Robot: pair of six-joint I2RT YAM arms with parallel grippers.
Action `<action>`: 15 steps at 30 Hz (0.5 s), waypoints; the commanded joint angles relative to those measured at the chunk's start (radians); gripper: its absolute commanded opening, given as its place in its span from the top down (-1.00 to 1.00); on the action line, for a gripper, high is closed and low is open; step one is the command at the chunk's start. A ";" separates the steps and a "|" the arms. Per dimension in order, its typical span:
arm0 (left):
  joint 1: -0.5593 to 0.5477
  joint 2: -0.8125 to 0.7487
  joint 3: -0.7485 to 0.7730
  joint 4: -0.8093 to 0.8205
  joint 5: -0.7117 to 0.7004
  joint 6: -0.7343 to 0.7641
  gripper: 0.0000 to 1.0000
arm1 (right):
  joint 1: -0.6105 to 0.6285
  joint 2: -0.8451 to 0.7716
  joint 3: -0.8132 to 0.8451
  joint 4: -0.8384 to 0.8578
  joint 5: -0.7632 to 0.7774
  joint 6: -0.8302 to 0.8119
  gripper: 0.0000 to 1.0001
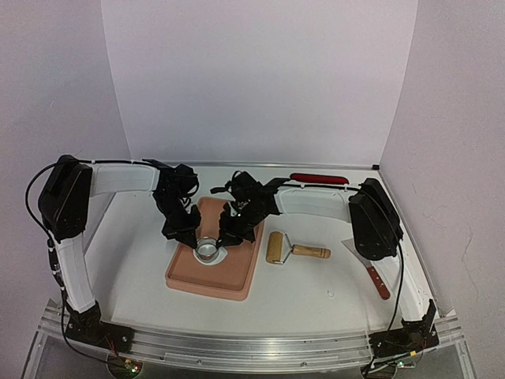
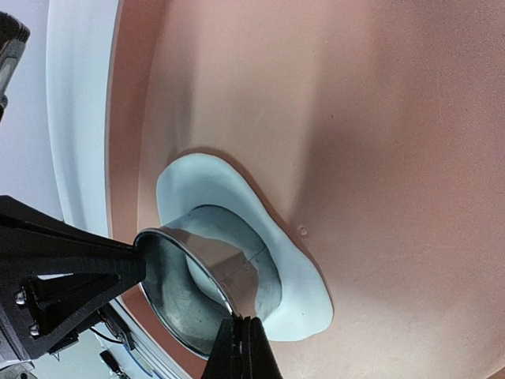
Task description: Roll out the dumpling wrappers from the dough
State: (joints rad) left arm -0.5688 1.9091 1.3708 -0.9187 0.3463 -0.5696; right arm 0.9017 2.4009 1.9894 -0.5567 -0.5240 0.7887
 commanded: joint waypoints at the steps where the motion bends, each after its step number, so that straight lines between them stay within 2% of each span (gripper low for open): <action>1: 0.011 0.094 0.068 0.017 -0.041 0.065 1.00 | 0.045 -0.015 -0.071 -0.104 0.037 0.041 1.00; 15: 0.026 0.187 0.222 -0.024 -0.052 0.127 1.00 | 0.103 -0.058 -0.131 -0.104 0.052 0.119 1.00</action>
State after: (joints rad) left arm -0.5616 2.0285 1.5421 -1.0791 0.3649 -0.4556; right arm 0.9263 2.3464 1.8992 -0.5011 -0.4459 0.8759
